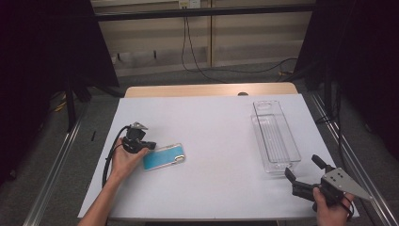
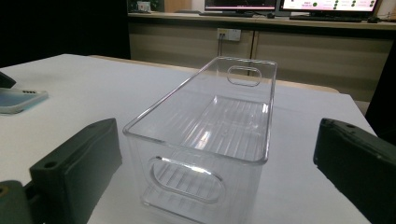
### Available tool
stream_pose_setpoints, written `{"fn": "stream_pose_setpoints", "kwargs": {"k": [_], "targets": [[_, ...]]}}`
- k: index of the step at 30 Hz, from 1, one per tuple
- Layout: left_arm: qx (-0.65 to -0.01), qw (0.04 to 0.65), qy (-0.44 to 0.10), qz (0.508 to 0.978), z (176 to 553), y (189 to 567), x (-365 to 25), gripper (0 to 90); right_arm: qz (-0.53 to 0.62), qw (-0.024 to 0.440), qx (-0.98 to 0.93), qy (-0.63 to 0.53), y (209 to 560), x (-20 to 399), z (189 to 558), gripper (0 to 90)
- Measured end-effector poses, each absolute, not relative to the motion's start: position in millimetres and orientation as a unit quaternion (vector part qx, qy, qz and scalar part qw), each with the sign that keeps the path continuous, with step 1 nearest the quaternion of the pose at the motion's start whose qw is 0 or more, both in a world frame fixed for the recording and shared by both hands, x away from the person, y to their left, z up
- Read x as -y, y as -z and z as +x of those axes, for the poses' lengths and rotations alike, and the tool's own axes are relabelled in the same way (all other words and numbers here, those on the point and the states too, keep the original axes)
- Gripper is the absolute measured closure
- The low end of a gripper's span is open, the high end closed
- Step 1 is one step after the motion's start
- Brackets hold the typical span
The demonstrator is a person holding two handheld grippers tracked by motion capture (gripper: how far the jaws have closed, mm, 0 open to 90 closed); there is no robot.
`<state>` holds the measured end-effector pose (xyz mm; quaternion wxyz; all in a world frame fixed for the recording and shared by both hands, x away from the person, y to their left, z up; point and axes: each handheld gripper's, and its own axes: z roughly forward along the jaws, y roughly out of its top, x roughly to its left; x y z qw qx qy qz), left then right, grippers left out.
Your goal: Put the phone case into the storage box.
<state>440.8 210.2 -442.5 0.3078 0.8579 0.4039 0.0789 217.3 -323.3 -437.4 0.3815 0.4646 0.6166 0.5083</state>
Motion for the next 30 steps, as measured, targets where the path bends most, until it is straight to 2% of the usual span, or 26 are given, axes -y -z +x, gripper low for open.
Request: {"fn": "stream_pose_setpoints", "kwargs": {"k": [30], "targets": [[-0.400, 0.312, -0.073, 0.859, 426.8, 441.8, -213.5, 90.0, 0.462, 0.382, -0.621, -0.506, 437.7, 323.3, 217.3, 0.1]]}}
